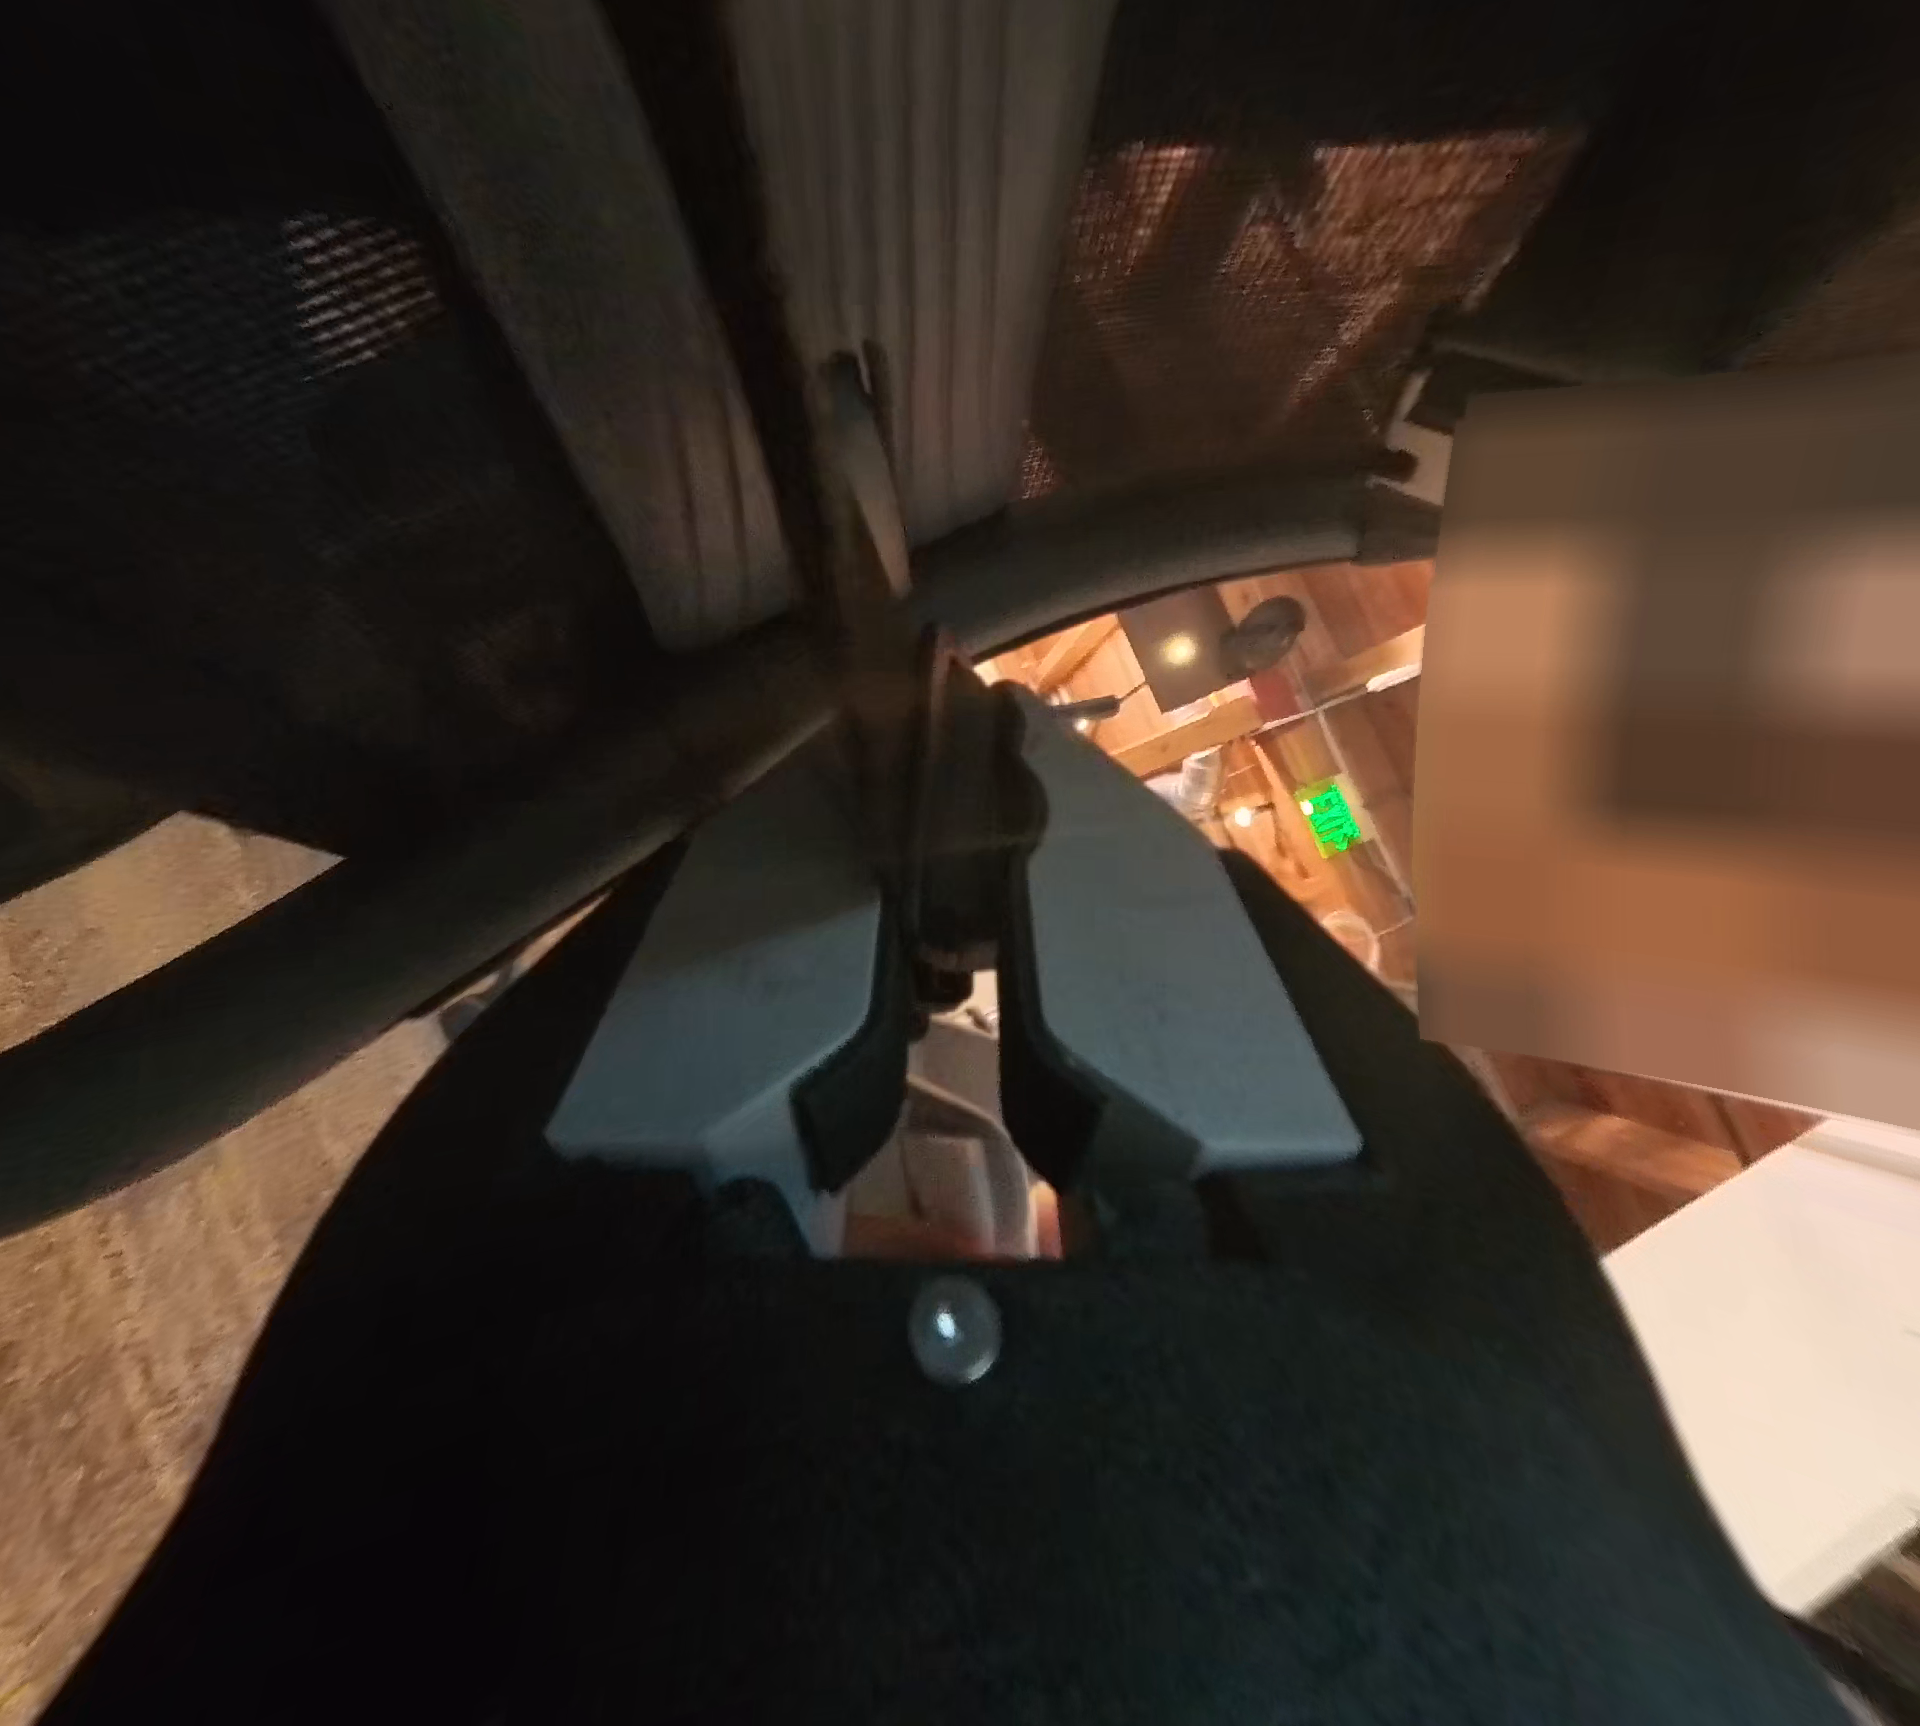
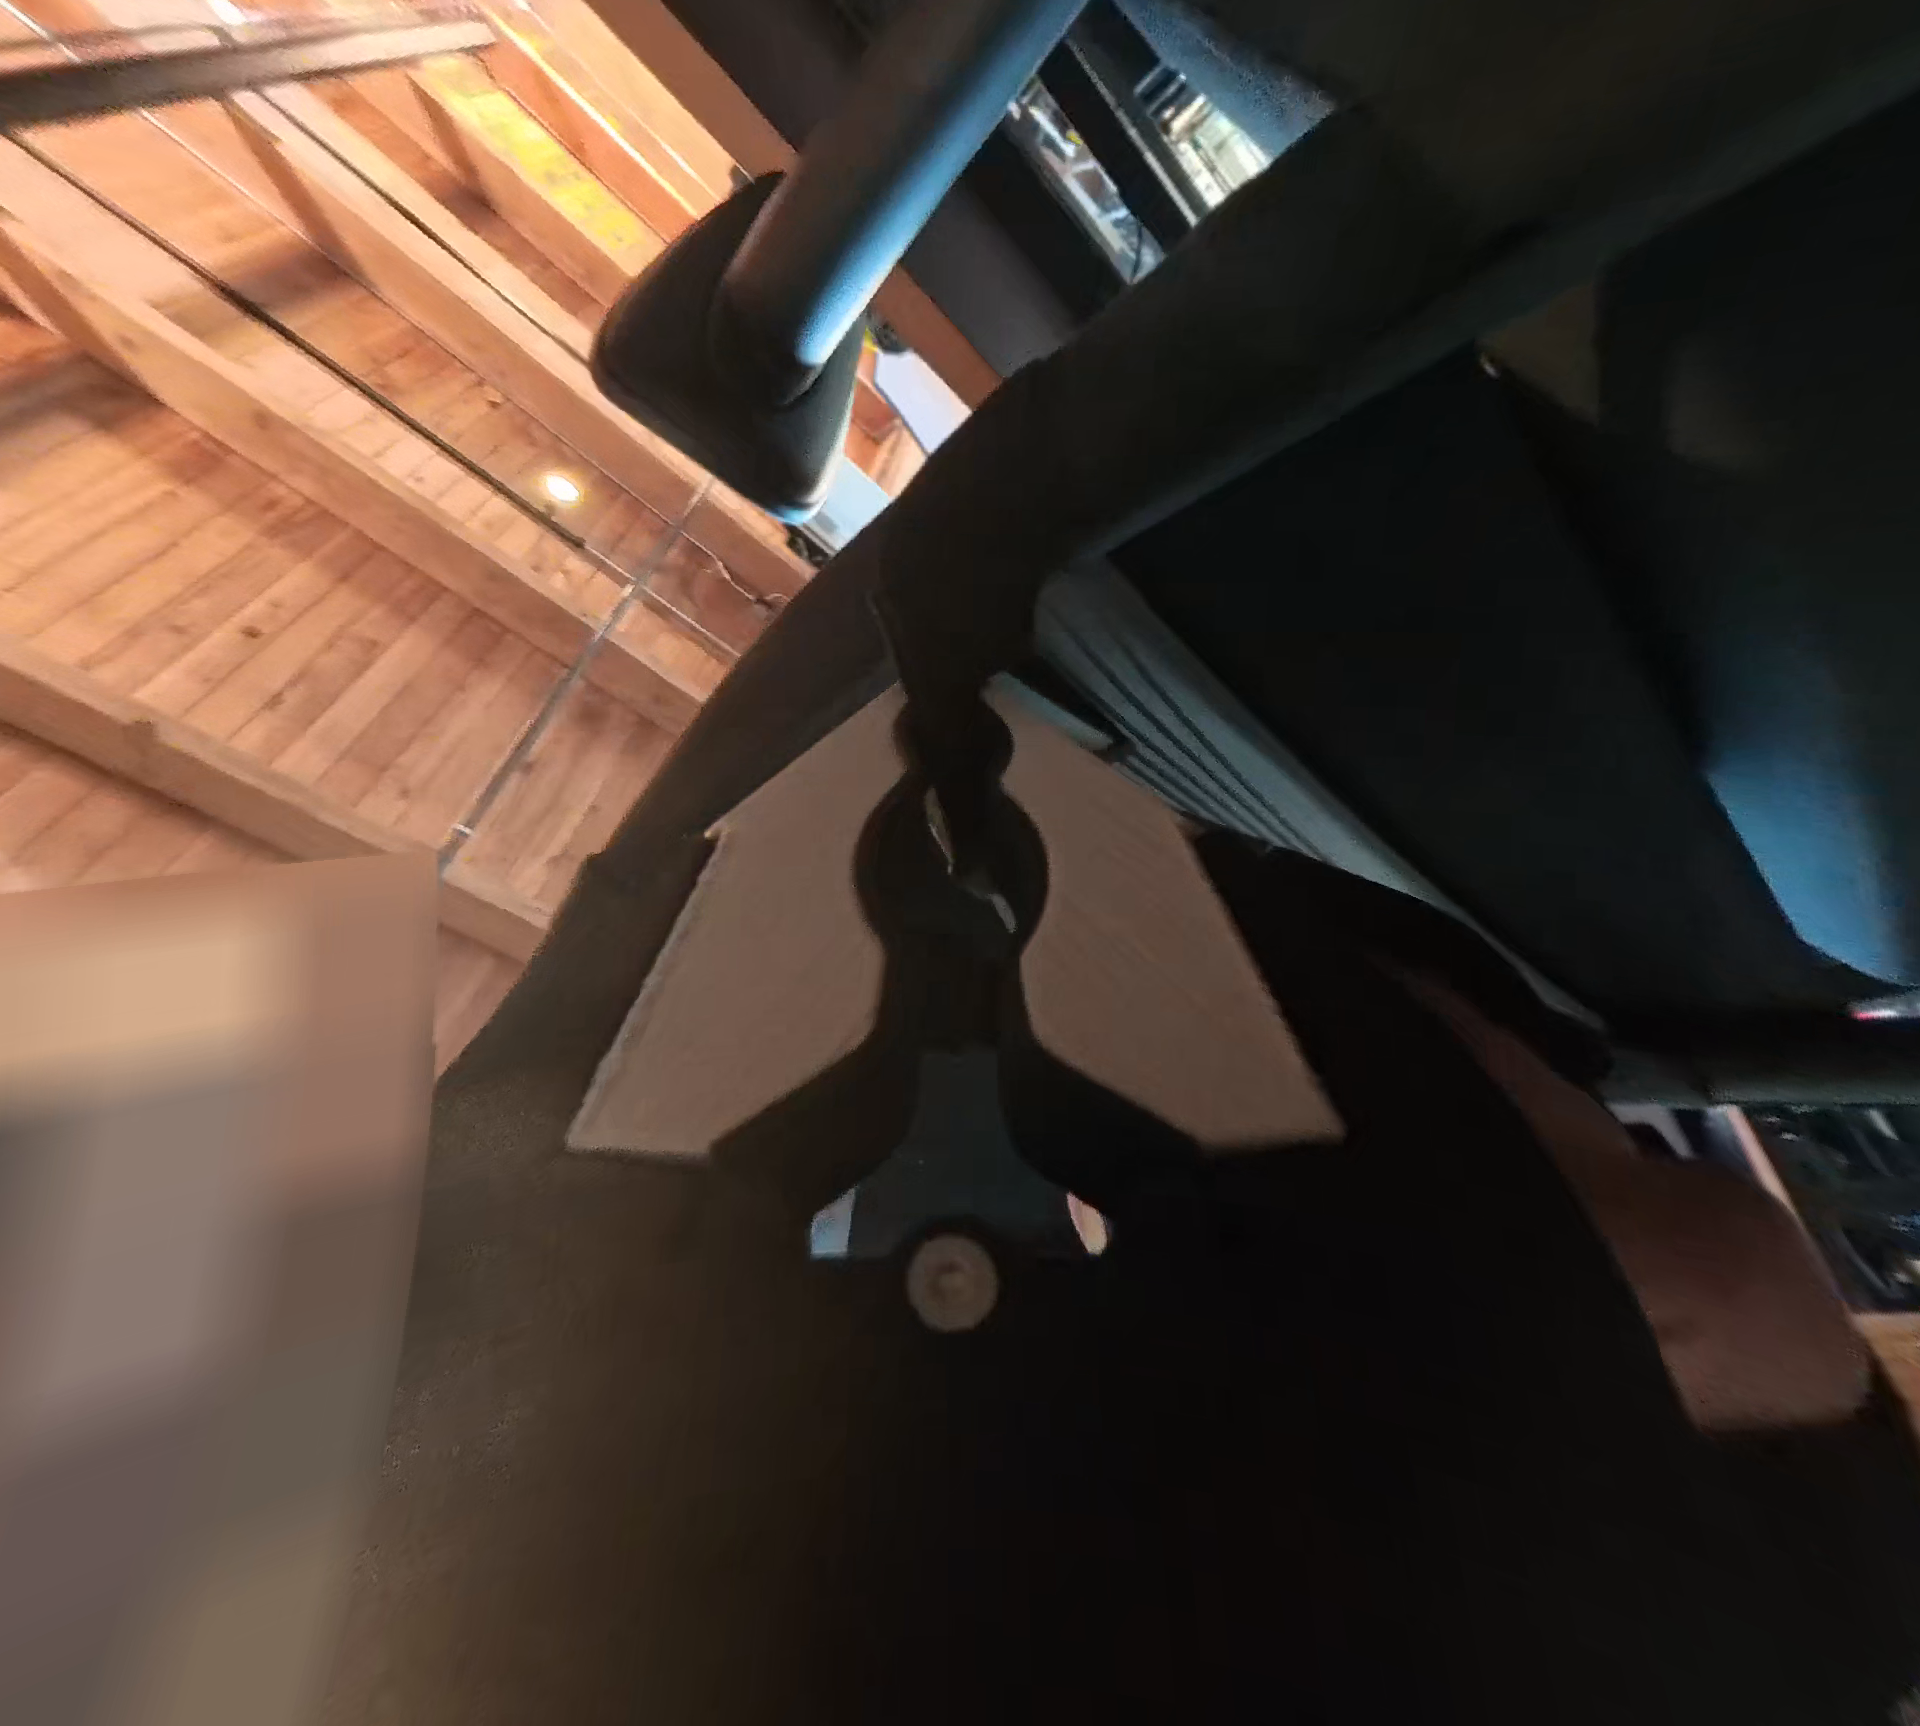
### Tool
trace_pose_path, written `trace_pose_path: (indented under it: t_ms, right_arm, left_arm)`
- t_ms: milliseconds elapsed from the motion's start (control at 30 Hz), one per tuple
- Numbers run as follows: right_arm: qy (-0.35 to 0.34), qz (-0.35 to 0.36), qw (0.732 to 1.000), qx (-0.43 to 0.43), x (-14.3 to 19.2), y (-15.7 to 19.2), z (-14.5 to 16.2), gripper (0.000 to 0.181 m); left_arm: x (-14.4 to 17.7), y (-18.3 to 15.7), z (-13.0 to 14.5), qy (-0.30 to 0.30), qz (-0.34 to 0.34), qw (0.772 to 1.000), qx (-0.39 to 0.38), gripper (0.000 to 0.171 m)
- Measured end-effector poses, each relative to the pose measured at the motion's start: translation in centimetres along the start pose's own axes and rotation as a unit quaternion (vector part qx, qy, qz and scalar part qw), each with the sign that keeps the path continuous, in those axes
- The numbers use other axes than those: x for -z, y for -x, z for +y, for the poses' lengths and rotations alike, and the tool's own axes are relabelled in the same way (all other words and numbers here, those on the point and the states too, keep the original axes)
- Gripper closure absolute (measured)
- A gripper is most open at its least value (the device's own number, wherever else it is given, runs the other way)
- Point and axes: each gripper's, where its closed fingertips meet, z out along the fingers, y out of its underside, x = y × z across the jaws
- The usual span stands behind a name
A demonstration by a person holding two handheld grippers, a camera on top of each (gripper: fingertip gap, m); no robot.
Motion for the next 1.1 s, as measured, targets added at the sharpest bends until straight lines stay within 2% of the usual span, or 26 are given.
trace_pose_path:
  t_ms: [133,300,433,533,667,767,833,967,1100]
  right_arm:
    - [0.061,0.053,0.995,0.056,-0.7,-0.2,0.5,0.18]
    - [0.114,0.114,0.977,0.139,-0.4,-0.7,0.5,0.181]
    - [0.127,0.151,0.966,0.167,-0.7,-2.0,1.1,0.181]
    - [0.107,0.157,0.965,0.181,-0.5,-2.7,1.1,0.181]
    - [0.114,0.205,0.932,0.276,-0.7,-2.7,0.6,0.181]
    - [0.172,0.225,0.895,0.344,-0.6,-2.8,0.0,0.18]
    - [0.199,0.227,0.887,0.351,-0.5,-2.9,0.0,0.18]
    - [0.25,0.187,0.899,0.306,-0.5,-3.1,0.6,0.181]
    - [0.301,0.198,0.879,0.313,-0.2,-3.6,0.9,0.181]
  left_arm:
    - [-0.2,0.1,0.0,0.006,0.004,1.0,-0.004,0.163]
    - [0.1,0.2,0.2,0.017,-0.006,1.0,-0.005,0.163]
    - [0.8,0.5,-0.4,-0.014,-0.019,1.0,-0.005,0.163]
    - [1.2,1.1,-0.4,-0.017,-0.022,1.0,-0.005,0.163]
    - [1.0,1.4,-0.3,-0.013,-0.022,1.0,-0.016,0.163]
    - [0.9,1.8,0.1,-0.008,-0.03,0.999,-0.013,0.163]
    - [1.1,1.9,0.3,-0.003,-0.031,0.999,-0.014,0.163]
    - [1.3,1.8,0.2,-0.008,-0.03,0.999,-0.014,0.163]
    - [1.6,1.8,0.1,-0.002,-0.029,0.999,-0.027,0.163]
